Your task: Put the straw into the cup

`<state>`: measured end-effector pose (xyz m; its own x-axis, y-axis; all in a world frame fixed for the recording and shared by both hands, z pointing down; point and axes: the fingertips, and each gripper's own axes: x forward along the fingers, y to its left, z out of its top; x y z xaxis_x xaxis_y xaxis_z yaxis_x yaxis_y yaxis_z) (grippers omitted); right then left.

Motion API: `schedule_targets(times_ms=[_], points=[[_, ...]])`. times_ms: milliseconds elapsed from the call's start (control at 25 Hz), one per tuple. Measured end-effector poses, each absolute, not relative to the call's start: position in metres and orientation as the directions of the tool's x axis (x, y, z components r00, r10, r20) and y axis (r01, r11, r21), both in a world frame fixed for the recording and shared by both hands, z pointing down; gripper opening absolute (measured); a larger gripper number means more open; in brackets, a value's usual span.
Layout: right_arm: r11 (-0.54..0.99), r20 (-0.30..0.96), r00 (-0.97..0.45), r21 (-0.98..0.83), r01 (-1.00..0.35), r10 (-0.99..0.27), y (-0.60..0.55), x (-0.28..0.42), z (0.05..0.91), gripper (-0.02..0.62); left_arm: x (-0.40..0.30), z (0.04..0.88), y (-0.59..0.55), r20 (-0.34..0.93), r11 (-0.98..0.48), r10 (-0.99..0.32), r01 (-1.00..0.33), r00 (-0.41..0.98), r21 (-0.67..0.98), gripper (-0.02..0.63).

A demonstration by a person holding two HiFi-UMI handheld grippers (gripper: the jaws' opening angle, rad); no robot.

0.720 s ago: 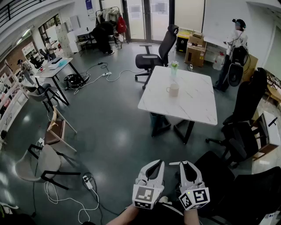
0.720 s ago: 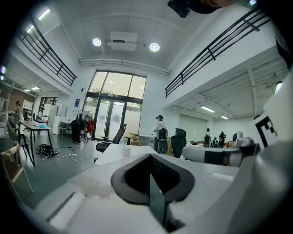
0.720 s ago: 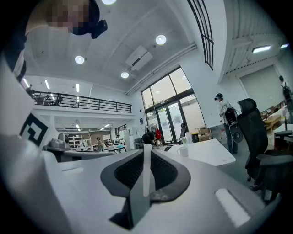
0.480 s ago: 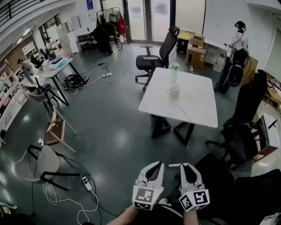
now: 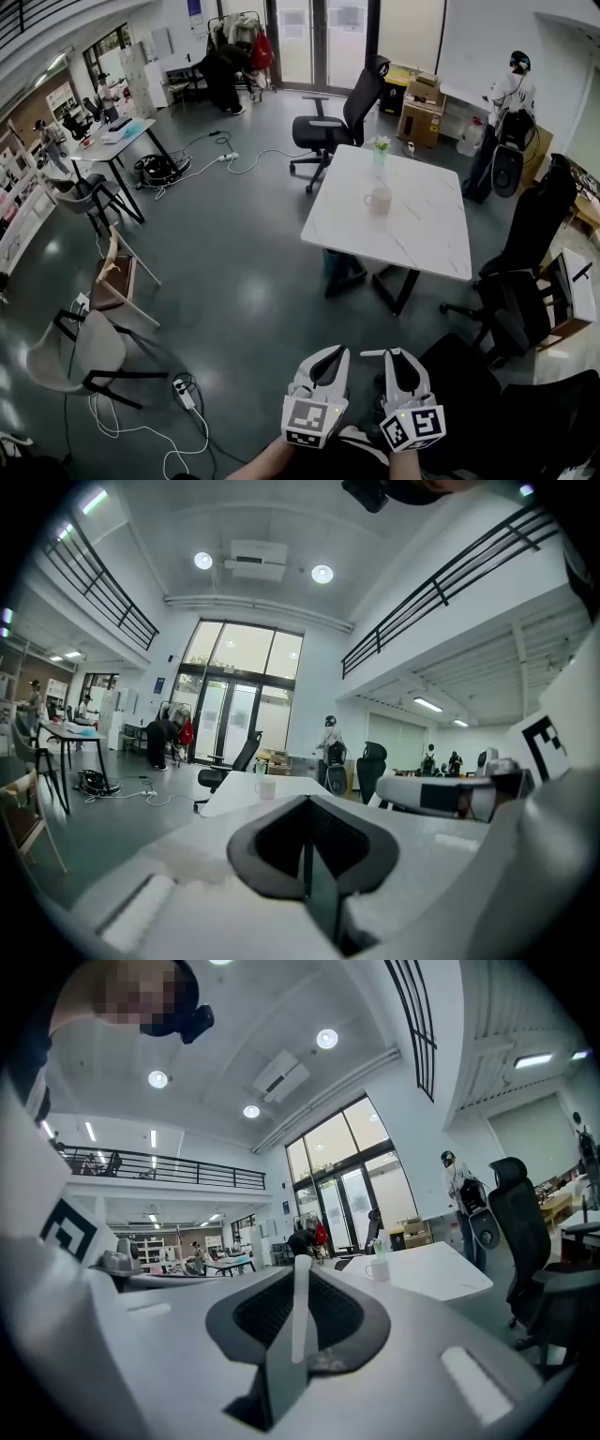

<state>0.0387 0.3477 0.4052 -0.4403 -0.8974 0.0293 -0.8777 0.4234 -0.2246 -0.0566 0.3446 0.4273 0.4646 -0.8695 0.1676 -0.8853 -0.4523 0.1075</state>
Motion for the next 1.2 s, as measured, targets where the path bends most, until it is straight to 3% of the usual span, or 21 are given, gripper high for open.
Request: schedule_targets(times_ms=[600,1200], points=[[0.376,0.032,-0.392,-0.221,-0.9,-0.919,0.287,0.046,0.408,0.049,-0.065,0.427,0.286,0.163,-0.466,-0.863,-0.879,0.477,0.105,0.002],[0.383,0.007,-0.396,-0.241,-0.892,-0.918,0.102,0.085,0.412,0.049,-0.044,0.44,0.107,0.207,-0.42,-0.88,-0.904,0.427,0.081,0.002]])
